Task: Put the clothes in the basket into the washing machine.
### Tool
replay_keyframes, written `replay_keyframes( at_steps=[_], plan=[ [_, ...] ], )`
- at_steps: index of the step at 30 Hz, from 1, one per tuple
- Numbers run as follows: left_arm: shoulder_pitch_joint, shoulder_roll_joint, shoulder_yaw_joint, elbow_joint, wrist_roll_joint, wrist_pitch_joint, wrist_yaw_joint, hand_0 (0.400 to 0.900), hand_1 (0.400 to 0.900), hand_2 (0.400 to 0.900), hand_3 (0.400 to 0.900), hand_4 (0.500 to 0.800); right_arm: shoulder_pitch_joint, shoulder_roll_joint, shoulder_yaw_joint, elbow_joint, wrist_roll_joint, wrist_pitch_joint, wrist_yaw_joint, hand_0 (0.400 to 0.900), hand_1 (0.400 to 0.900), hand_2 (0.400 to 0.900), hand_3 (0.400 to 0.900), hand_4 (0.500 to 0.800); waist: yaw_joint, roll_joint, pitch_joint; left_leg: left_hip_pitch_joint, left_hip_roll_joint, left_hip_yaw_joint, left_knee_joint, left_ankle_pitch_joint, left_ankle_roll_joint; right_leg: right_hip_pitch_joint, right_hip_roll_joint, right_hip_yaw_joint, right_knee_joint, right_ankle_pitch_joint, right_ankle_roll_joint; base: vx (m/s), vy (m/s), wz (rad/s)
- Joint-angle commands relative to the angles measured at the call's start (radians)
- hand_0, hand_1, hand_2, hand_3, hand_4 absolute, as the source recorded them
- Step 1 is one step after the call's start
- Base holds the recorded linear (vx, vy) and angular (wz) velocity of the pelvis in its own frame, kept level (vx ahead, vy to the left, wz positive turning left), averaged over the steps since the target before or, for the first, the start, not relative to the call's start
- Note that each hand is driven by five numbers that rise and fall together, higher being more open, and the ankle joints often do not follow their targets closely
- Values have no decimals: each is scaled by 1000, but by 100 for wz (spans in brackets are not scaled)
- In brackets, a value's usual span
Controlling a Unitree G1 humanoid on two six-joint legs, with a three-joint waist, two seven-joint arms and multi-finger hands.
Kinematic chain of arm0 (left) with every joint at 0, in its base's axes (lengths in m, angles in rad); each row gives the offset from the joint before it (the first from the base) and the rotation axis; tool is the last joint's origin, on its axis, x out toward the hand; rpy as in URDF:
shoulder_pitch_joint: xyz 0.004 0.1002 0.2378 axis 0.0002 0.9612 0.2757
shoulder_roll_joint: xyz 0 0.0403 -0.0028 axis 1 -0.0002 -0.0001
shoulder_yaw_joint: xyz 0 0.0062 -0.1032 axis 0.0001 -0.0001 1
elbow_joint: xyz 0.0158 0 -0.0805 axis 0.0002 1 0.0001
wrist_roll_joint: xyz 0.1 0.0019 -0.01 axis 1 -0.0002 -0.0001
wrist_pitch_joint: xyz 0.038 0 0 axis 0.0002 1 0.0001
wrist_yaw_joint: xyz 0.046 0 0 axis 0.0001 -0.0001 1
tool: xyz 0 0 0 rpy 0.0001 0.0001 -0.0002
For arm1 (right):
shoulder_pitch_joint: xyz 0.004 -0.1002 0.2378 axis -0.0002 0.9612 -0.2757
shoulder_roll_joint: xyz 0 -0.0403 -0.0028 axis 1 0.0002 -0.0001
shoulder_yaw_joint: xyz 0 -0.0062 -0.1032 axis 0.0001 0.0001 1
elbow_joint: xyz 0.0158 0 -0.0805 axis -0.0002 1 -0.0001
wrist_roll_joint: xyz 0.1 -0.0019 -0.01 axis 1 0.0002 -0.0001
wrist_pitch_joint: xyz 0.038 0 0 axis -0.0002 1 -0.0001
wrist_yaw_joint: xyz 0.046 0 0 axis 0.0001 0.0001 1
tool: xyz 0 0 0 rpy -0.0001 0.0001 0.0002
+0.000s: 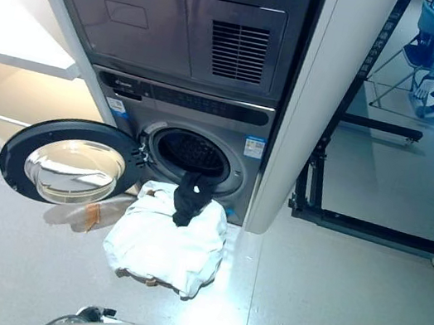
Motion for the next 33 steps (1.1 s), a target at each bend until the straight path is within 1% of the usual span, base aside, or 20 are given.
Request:
replay_keyframes(
  at_steps=[1,4,7,13,17,19,21,24,25,26,27,29,30,31,33],
  plan=[
    [-59,-8,33,87,-18,10,21,900,900,900,900,800,-61,5,23,63,-13,-2,-26,900,900,900,900,800,-7,-50,-1,13,-62,50,0,-91,65,8,-9,52,19,-22,20,0,0,0],
    [-60,-9,38,84,-22,4,34,900,900,900,900,800,-58,4,23,56,-12,2,-22,900,900,900,900,800,-7,-50,0,16,-62,49,-2,-92,66,10,-8,52,18,-22,20,0,0,0],
    [-55,-7,42,83,-25,-13,27,900,900,900,900,800,-56,4,23,55,-12,3,-20,900,900,900,900,800,-7,-51,-1,16,-62,48,-2,-92,66,10,-8,51,18,-22,21,0,0,0],
    [-55,-3,40,79,-38,-8,16,900,900,900,900,800,-57,6,26,56,-3,0,-19,900,900,900,900,800,-6,-53,6,9,-60,47,1,-90,66,3,-2,52,22,-24,18,-1,-38,-3],
    [-59,-2,42,77,-53,-10,9,900,900,900,900,800,-62,6,31,46,6,7,-20,900,900,900,900,800,-10,-52,16,1,-52,47,1,-86,62,-7,5,60,23,-25,13,-8,-70,-6],
    [-62,-1,42,75,-64,-4,-1,900,900,900,900,800,-64,6,33,46,12,7,-21,900,900,900,900,800,-11,-51,20,-2,-48,47,1,-85,61,-11,10,62,23,-26,11,1,-93,-6],
    [-65,-3,41,75,-83,-5,-1,900,900,900,900,800,-67,5,34,44,16,7,-21,900,900,900,900,800,-14,-50,23,-6,-43,47,3,-83,59,-16,14,66,25,-27,8,-7,-93,-5],
    [-73,-4,46,68,-139,-1,1,900,900,900,900,800,-76,0,37,37,33,9,-23,900,900,900,900,800,-19,-47,35,-17,-33,43,9,-76,54,-29,28,74,29,-30,-3,-19,-113,-5],
    [-73,-5,47,68,-142,-1,2,900,900,900,900,800,-76,0,37,37,34,9,-23,900,900,900,900,800,-19,-46,35,-18,-32,43,9,-76,54,-29,29,75,30,-30,-4,6,-126,-4],
    [-74,-8,55,66,-185,-1,12,900,900,900,900,800,-79,-1,37,36,38,11,-26,900,900,900,900,800,-23,-45,39,-20,-25,38,14,-72,49,-31,41,82,31,-33,-12,28,-115,-1],
    [-74,-9,63,64,-203,0,16,900,900,900,900,800,-79,-2,34,35,37,14,-29,900,900,900,900,800,-23,-45,42,-21,-21,36,23,-71,46,-32,47,85,32,-35,-18,35,-163,-1],
    [-73,-12,80,59,-240,-3,25,900,900,900,900,800,-80,-9,32,29,39,20,-27,900,900,900,900,800,-26,-55,52,-52,-8,36,103,-85,34,-43,50,82,41,-33,-31,11,-121,0],
    [-74,-13,90,59,-252,-8,29,900,900,900,900,800,-83,-12,31,28,36,21,-25,900,900,900,900,800,-27,-65,58,-72,-7,36,167,-102,34,-54,44,80,48,-29,-39,-8,-111,-3],
    [-72,-14,104,58,-270,-13,34,900,900,900,900,800,-84,-17,31,24,28,22,-23,900,900,900,900,800,-29,-80,69,-110,-6,35,264,-125,37,-68,34,81,62,-26,-50,-9,-106,-9],
    [-69,-14,123,61,-290,-19,28,900,900,900,900,800,-84,-30,34,18,16,27,-22,900,900,900,900,800,-25,-88,90,-185,-3,27,408,-83,32,-80,32,81,76,-21,-67,17,-77,-18]
  ],
)
